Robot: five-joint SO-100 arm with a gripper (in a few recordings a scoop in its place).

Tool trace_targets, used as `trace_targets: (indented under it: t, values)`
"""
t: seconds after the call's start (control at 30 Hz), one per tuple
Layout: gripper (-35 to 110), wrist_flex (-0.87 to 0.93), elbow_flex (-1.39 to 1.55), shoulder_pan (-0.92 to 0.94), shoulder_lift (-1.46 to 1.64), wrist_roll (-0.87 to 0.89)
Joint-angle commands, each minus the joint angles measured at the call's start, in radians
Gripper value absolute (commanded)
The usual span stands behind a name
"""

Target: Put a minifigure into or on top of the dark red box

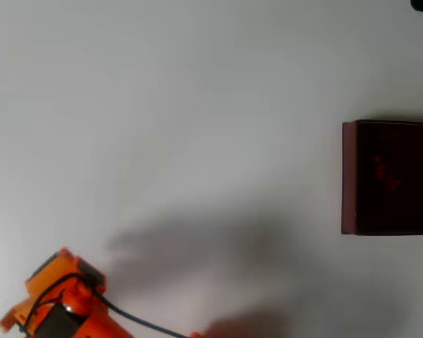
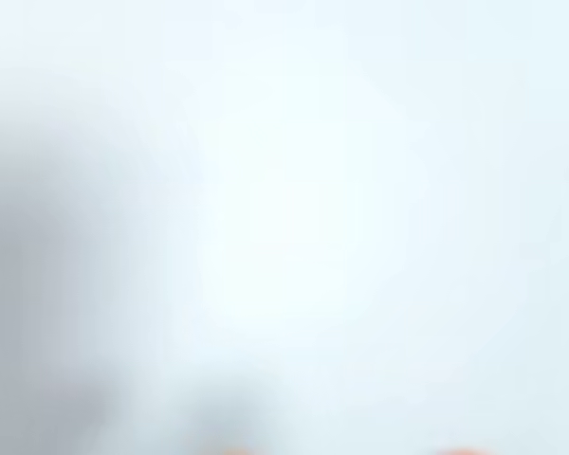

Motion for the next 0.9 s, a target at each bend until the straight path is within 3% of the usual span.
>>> trace_targets:
  t: [0.0,0.23,0.6,0.87]
  values:
    - [5,-0.040,0.026,-0.044,-0.026,-0.046]
    - [5,-0.091,0.057,-0.031,-0.137,-0.057]
    - [5,-0.225,0.437,0.060,0.334,-0.074]
    - [4,-0.225,0.425,0.078,0.296,-0.058]
